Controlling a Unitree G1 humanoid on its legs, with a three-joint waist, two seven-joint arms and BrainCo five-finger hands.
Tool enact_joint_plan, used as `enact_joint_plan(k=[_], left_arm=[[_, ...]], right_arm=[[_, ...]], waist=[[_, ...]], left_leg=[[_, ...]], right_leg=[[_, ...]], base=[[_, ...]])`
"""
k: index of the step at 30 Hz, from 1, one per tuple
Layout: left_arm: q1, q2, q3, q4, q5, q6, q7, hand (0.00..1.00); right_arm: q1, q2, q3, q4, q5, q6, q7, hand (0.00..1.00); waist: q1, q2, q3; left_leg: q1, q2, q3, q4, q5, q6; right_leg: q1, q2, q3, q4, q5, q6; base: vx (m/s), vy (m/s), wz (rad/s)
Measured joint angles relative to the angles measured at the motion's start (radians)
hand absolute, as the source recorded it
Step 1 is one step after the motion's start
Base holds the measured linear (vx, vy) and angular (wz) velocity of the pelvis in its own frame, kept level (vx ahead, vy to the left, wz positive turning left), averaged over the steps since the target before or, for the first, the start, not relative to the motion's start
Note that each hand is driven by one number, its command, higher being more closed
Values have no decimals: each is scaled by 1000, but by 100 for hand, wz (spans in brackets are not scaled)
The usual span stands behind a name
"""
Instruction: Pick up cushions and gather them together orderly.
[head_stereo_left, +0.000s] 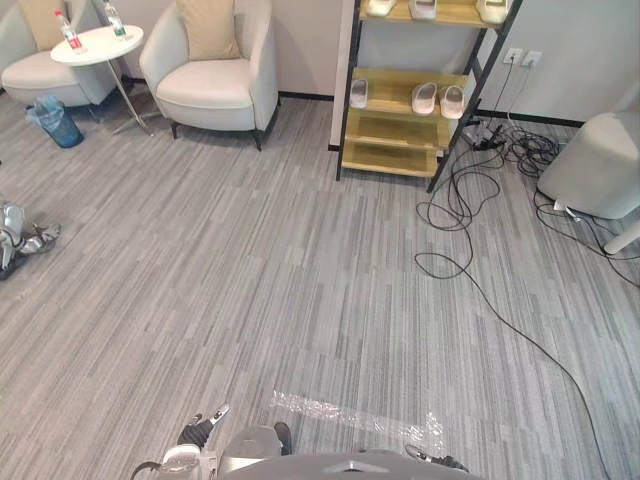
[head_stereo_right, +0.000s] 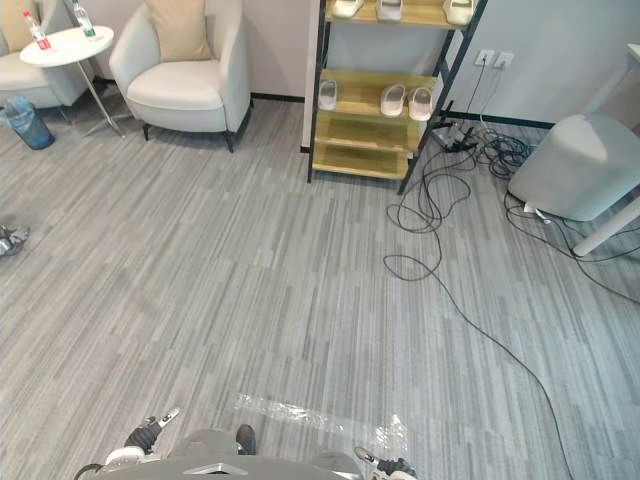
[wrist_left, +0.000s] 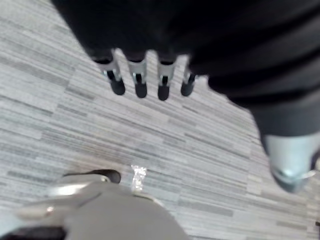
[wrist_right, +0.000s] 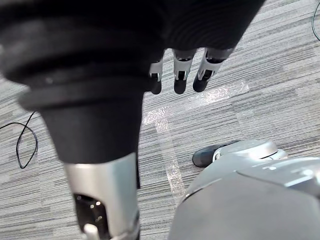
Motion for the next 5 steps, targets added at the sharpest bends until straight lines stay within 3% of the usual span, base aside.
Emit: enact_joint_plan(k=[5], left_arm=[[2, -2, -8, 24, 0, 0, 0, 0]], right_arm=[[16, -3, 2, 0, -1, 1, 1, 0]], waist=[[-6, 2, -21]], left_leg=[[41, -17, -16, -110, 61, 1]], right_leg=[[-2, -6, -3, -12, -12, 14]], base=[[-17, -31, 3]])
